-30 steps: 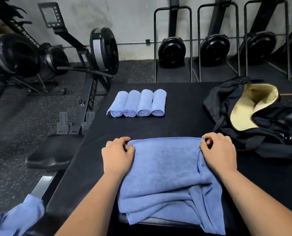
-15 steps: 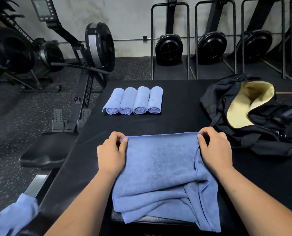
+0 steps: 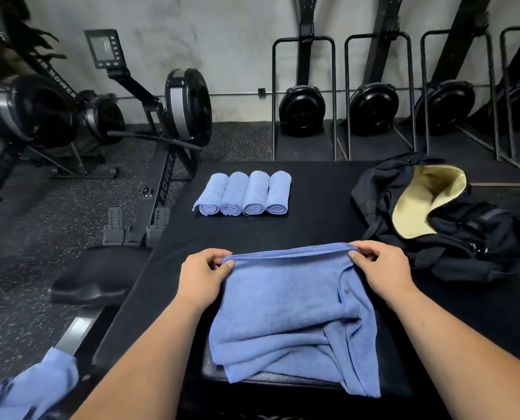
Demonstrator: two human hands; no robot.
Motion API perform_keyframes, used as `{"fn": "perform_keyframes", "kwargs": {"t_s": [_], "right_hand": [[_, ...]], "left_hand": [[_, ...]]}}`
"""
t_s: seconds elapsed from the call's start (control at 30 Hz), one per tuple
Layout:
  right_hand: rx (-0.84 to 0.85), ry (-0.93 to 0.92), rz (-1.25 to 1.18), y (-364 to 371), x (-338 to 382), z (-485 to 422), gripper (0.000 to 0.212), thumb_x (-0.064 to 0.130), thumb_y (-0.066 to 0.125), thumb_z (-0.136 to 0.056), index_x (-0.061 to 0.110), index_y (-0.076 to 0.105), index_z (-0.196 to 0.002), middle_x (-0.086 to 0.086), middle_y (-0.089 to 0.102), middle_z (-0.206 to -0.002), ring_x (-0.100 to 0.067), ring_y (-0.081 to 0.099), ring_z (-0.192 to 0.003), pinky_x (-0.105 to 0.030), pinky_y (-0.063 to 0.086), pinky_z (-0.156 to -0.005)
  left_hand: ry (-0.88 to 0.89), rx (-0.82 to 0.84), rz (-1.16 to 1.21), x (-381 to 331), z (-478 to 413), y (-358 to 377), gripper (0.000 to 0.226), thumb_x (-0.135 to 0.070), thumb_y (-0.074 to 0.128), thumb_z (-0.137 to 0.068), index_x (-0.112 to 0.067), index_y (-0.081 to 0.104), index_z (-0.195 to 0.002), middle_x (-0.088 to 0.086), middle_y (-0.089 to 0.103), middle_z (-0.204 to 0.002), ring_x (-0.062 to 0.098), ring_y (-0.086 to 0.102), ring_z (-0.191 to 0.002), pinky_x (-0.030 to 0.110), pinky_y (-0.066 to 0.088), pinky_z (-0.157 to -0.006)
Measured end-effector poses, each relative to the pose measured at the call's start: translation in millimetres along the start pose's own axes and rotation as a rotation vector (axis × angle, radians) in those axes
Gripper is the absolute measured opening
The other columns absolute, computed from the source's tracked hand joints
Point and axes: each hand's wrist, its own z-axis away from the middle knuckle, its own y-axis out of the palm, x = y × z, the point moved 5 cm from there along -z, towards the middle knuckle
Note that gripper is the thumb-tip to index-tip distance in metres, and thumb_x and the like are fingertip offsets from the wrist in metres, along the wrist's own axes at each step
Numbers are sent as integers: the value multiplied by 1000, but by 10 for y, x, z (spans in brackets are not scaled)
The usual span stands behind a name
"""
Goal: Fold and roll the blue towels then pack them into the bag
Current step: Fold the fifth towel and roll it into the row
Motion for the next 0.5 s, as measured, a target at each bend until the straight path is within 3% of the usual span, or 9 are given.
{"fn": "perform_keyframes", "kwargs": {"t_s": [0.07, 0.17, 0.33, 0.5], "right_hand": [[1, -3, -18, -69, 89, 33, 11, 24, 81, -89, 30, 82, -99, 16, 76, -86, 0, 67, -78, -18, 50, -76], [-7, -22, -56, -213, 269, 60, 8, 28, 82, -89, 26, 82, -97, 11, 77, -87, -9, 72, -84, -16, 48, -76], [-53, -87, -22, -558, 677, 108, 9, 27, 79, -92, 22, 82, -99, 12, 74, -81, -9, 68, -79, -22, 44, -71], [-131, -161, -134, -995, 1205, 199, 4, 28, 78, -93, 28, 81, -97, 8, 76, -81, -10, 65, -75, -28, 46, -74]], "left_hand": [[3, 21, -36, -53, 23, -103, 12, -21, 83, -88, -32, 80, -87, -16, 76, -80, 10, 70, -75, 23, 51, -73], [9, 7, -57, -189, 51, -286, 10, -25, 85, -87, -30, 78, -82, -13, 75, -76, 4, 68, -70, 21, 48, -70], [63, 0, -25, -581, 182, -634, 12, -31, 88, -86, -26, 77, -81, -5, 75, -75, 11, 68, -70, 32, 55, -75], [150, -66, 96, -1201, 345, -1104, 12, -21, 88, -86, -15, 78, -84, -5, 72, -69, -2, 59, -58, 11, 44, -61]]}}
